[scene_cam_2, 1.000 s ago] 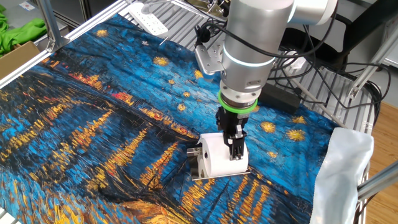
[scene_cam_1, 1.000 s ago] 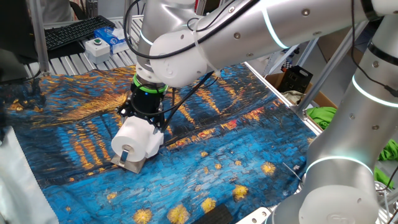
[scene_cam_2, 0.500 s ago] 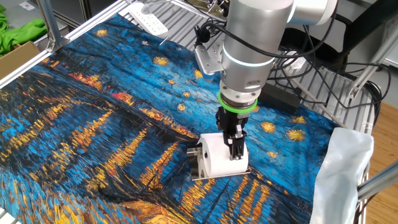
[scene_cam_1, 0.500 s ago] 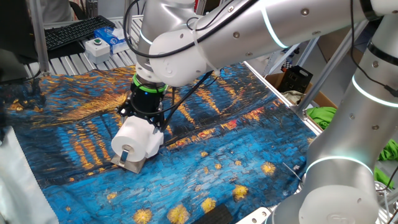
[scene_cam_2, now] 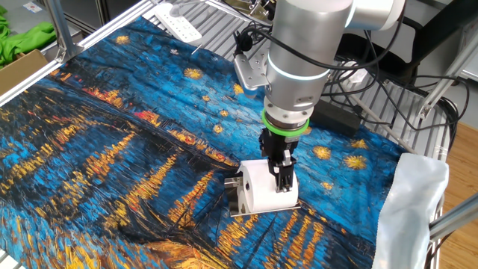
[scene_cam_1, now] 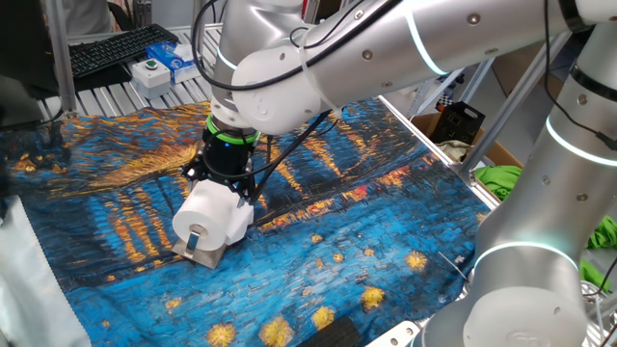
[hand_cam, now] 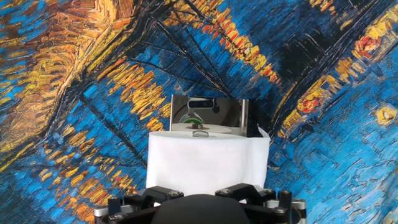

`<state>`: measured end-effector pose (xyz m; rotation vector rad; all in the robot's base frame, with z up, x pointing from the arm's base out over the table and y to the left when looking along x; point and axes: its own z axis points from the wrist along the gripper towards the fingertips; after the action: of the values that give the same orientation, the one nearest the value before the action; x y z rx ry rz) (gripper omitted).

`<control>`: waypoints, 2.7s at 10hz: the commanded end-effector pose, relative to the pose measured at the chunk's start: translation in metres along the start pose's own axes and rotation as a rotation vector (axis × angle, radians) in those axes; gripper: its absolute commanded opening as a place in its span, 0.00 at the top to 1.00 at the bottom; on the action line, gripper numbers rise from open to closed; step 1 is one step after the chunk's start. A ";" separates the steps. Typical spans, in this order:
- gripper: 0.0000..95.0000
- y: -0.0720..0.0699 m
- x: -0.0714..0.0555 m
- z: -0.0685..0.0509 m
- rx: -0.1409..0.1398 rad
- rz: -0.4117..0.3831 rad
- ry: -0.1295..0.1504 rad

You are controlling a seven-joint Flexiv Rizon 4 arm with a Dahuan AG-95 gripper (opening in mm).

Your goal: Put the toilet paper on its holder

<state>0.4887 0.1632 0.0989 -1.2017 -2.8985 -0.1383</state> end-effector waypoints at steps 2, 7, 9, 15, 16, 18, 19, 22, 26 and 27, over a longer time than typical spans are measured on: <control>0.00 0.000 0.000 0.000 0.000 0.000 0.001; 0.40 0.001 -0.114 -0.046 0.012 -0.106 0.035; 0.40 -0.001 -0.118 -0.044 0.014 -0.107 0.035; 0.40 -0.002 -0.124 -0.041 0.049 -0.097 0.035; 0.40 -0.002 -0.124 -0.041 0.050 -0.094 0.035; 0.40 -0.002 -0.124 -0.041 0.051 -0.094 0.037; 0.40 -0.002 -0.125 -0.041 0.056 -0.104 0.042; 0.40 -0.003 -0.130 -0.040 0.053 -0.133 0.037; 0.40 -0.006 -0.146 -0.037 0.045 -0.250 0.033; 0.40 -0.007 -0.150 -0.036 0.044 -0.277 0.032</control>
<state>0.5870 0.0518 0.1295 -0.8106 -2.9975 -0.0907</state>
